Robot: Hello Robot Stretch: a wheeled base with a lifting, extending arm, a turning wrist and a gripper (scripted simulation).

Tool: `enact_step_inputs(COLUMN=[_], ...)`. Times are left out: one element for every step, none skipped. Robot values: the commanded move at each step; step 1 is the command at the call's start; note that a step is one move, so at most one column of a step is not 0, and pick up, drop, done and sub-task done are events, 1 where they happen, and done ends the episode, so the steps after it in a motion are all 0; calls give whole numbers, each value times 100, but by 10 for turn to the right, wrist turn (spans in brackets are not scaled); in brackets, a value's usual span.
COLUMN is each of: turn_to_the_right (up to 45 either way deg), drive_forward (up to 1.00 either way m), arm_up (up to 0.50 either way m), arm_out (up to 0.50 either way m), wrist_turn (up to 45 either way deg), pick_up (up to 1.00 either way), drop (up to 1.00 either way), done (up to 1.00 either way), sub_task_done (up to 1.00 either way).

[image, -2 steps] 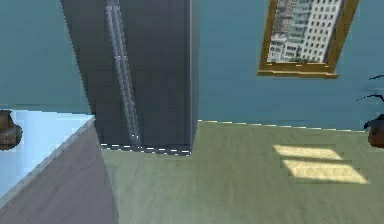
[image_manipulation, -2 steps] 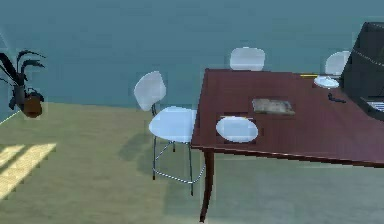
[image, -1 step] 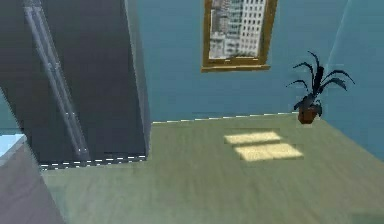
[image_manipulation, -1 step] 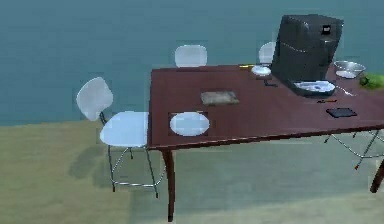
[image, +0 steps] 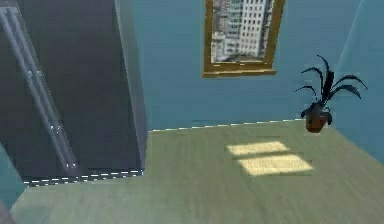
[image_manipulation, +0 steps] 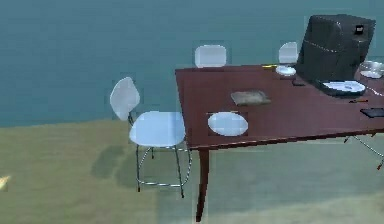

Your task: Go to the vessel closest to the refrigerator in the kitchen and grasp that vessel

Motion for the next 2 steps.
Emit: enact_step_inputs(turn_to_the_right=[60,0], drive_forward=[0,100], arm_up=[0,0], arm_out=[0,0], wrist_turn=[0,0], pick_up=[0,0], drop=[0,0], done=[0,0], sub_task_done=[0,0])
